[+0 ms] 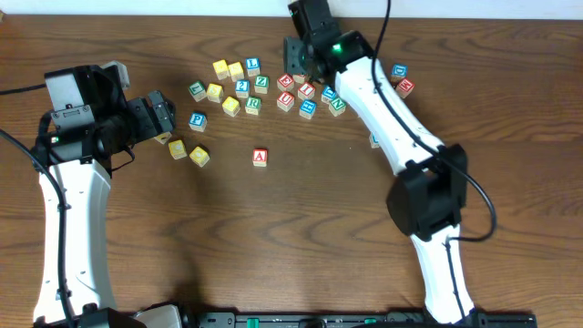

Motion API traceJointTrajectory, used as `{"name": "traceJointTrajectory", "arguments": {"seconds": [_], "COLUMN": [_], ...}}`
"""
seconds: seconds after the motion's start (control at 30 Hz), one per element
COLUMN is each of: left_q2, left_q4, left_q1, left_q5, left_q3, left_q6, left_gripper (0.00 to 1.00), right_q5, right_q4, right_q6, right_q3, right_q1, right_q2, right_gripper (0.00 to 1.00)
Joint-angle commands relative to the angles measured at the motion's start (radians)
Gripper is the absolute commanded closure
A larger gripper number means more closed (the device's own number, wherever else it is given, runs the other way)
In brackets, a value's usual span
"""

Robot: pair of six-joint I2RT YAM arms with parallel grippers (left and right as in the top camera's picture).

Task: Spell out AI2
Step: 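Move the right gripper back and grasp the red 'I' block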

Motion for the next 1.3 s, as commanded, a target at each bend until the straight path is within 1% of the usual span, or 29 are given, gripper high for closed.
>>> {"name": "traceJointTrajectory", "arguments": {"seconds": [0.0,0.07,0.27,0.4,0.57,0.7,1.0,1.13,1.27], "left_q2": [0.006,0.006,0.006,0.006,0.006,0.006,0.006,0.006,0.006], "left_q4": [0.002,0.000,-0.002,-0.005,-0.005,-0.005,-0.009,-0.009,-0.009], "left_q1": [0.002,0.002,0.002,0.002,0.002,0.002,0.002,0.002,0.002], "left_q5": [-0.006,-0.006,-0.006,-0.006,-0.006,-0.006,-0.006,-0.006,-0.006], "left_q3": [0.024,0.024,0.024,0.024,0.024,0.024,0.024,0.024,0.024], "left_q6": [0.013,0.013,0.013,0.013,0.013,0.013,0.013,0.013,0.013], "left_gripper": [0.02,0.02,0.03,0.02,0.02,0.02,0.02,0.02,0.03], "right_q5": [0.000,0.016,0.029,0.033,0.073,0.074,0.075,0.066,0.066], "right_q4": [-0.002,-0.010,-0.014,-0.014,-0.013,0.008,0.022,0.022,0.025], "right_q6": [-0.004,0.032,0.173,0.209,0.291,0.295,0.311,0.309,0.309], "right_q3": [0.006,0.005,0.002,0.002,0.002,0.002,0.002,0.002,0.002], "right_q1": [-0.001,-0.001,-0.003,-0.003,-0.005,-0.010,-0.019,-0.023,-0.023], "right_q2": [0.050,0.061,0.113,0.148,0.188,0.201,0.242,0.256,0.256], "right_gripper": [0.41,0.43,0.43,0.44,0.44,0.47,0.56,0.58,0.63]}}
